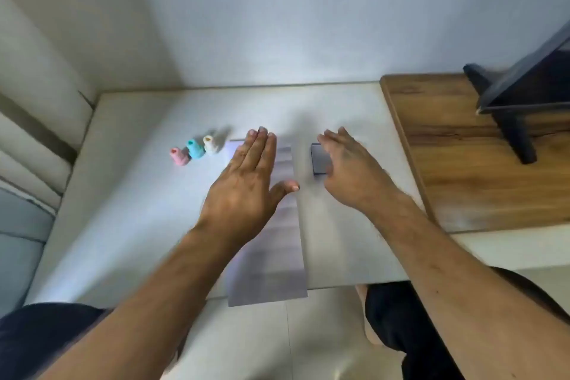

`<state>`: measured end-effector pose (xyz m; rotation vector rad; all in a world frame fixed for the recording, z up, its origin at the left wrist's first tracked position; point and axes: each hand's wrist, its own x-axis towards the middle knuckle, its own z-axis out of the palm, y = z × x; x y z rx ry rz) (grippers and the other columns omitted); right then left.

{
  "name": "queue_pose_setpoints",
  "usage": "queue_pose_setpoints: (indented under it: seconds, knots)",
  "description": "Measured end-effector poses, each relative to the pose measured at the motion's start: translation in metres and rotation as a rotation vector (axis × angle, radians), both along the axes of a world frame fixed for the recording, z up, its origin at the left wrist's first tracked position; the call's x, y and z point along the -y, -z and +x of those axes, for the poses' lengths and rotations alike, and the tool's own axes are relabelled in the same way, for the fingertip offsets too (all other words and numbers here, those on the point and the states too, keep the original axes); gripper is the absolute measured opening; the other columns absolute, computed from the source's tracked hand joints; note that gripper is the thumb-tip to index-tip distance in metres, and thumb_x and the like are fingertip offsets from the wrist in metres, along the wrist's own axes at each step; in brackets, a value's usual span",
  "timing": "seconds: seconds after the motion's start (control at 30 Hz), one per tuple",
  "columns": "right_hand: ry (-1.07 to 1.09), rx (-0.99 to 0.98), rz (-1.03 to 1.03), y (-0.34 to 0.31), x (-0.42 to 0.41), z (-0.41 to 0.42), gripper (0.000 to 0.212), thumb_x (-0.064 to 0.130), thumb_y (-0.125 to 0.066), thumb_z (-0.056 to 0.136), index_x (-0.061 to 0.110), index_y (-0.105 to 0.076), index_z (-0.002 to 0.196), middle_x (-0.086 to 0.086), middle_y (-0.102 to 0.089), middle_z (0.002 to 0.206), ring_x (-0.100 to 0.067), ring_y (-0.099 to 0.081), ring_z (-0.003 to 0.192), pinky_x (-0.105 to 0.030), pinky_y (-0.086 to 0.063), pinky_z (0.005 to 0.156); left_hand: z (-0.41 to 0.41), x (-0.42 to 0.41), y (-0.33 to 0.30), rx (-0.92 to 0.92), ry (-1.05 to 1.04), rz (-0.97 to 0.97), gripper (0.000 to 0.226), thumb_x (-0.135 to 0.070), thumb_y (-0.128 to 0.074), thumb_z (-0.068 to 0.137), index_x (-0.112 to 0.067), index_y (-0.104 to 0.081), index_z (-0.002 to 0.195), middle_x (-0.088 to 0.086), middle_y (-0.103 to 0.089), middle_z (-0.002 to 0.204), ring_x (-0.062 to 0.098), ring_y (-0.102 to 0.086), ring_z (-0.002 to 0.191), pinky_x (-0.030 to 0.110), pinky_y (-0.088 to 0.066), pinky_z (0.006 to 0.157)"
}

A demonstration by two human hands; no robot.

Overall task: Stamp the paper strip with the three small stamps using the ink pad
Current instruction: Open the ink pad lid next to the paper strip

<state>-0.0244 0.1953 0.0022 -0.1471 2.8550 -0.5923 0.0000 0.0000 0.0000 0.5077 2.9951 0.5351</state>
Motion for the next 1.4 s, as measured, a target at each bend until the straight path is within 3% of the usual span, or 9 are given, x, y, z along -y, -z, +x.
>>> queue_pose_setpoints:
  seconds: [0.13, 0.37, 0.6, 0.77, 0.9, 1.03, 1.23, 1.4]
  knots:
    - [-0.035, 0.003, 0.046, 0.002, 0.005, -0.016, 0.072, 0.01, -0.057, 0.088, 0.013, -0.025, 0.152, -0.002, -0.025, 0.16, -0.019, -0.008, 0.151, -0.035, -0.016, 0.118, -0.022, -0.018, 0.015, -0.021, 0.065, -0.016, 0.08, -0.057, -0.035, 0.095, -0.012, -0.008, 0.155, 0.004, -0.004, 0.163, 0.013, 0.003, 0.15, 0.024, 0.002, 0.117]
    - [-0.035, 0.04, 0.145, 0.001, -0.019, -0.026, 0.079, 0.015, -0.061, 0.073, 0.027, -0.035, 0.147, 0.001, -0.04, 0.148, -0.023, -0.03, 0.138, -0.041, -0.039, 0.107, -0.023, -0.026, 0.035, 0.038, 0.043, 0.108, 0.075, -0.046, -0.049, 0.096, -0.013, -0.016, 0.155, 0.002, -0.012, 0.163, 0.013, -0.004, 0.15, 0.02, -0.004, 0.115]
    - [0.025, 0.104, 0.073, 0.012, -0.036, -0.031, 0.073, 0.007, -0.065, 0.077, 0.028, -0.035, 0.141, 0.0, -0.049, 0.136, -0.023, -0.045, 0.119, -0.041, -0.049, 0.093, -0.019, -0.033, 0.037, 0.04, 0.078, 0.106, 0.071, -0.046, -0.048, 0.097, -0.016, -0.019, 0.155, -0.002, -0.014, 0.163, 0.009, -0.002, 0.15, 0.018, -0.005, 0.113]
    - [0.029, 0.095, 0.073, 0.011, -0.038, -0.035, 0.066, 0.012, -0.07, 0.078, 0.028, -0.045, 0.137, 0.003, -0.052, 0.133, -0.019, -0.047, 0.119, -0.035, -0.048, 0.093, -0.012, -0.037, 0.036, 0.002, 0.126, 0.083, 0.062, -0.038, -0.053, 0.097, -0.01, -0.035, 0.149, 0.004, -0.032, 0.157, 0.016, -0.015, 0.149, 0.021, -0.01, 0.114]
    - [0.005, 0.117, 0.038, 0.006, -0.041, -0.037, 0.067, 0.013, -0.065, 0.077, 0.029, -0.047, 0.139, 0.005, -0.043, 0.139, -0.016, -0.045, 0.126, -0.024, -0.04, 0.097, -0.01, -0.04, 0.035, -0.015, 0.158, 0.06, 0.055, -0.031, -0.061, 0.094, -0.005, -0.049, 0.141, 0.009, -0.049, 0.146, 0.025, -0.03, 0.145, 0.031, -0.02, 0.115]
    - [-0.004, 0.127, 0.039, 0.003, -0.041, -0.037, 0.065, 0.013, -0.055, 0.08, 0.029, -0.047, 0.142, 0.004, -0.038, 0.139, -0.017, -0.045, 0.125, -0.026, -0.04, 0.098, -0.011, -0.04, 0.033, -0.034, 0.161, 0.053, 0.056, -0.03, -0.059, 0.095, -0.005, -0.045, 0.143, 0.009, -0.051, 0.145, 0.026, -0.033, 0.143, 0.031, -0.019, 0.116]
    - [0.047, 0.038, 0.007, 0.003, -0.043, -0.043, 0.059, 0.003, -0.05, 0.082, 0.027, -0.053, 0.136, -0.002, -0.054, 0.128, -0.02, -0.051, 0.115, -0.033, -0.048, 0.094, -0.011, -0.039, 0.033, -0.025, 0.172, 0.008, 0.054, -0.029, -0.056, 0.097, -0.002, -0.046, 0.142, 0.01, -0.056, 0.14, 0.029, -0.035, 0.142, 0.034, -0.018, 0.116]
    - [0.141, -0.107, -0.079, 0.011, -0.048, -0.048, 0.045, -0.002, -0.052, 0.087, 0.025, -0.055, 0.123, -0.004, -0.057, 0.122, -0.017, -0.051, 0.102, -0.029, -0.054, 0.073, -0.011, -0.038, 0.036, -0.007, 0.193, 0.007, 0.053, -0.032, -0.052, 0.099, -0.008, -0.043, 0.145, 0.005, -0.052, 0.145, 0.026, -0.029, 0.146, 0.035, -0.016, 0.119]
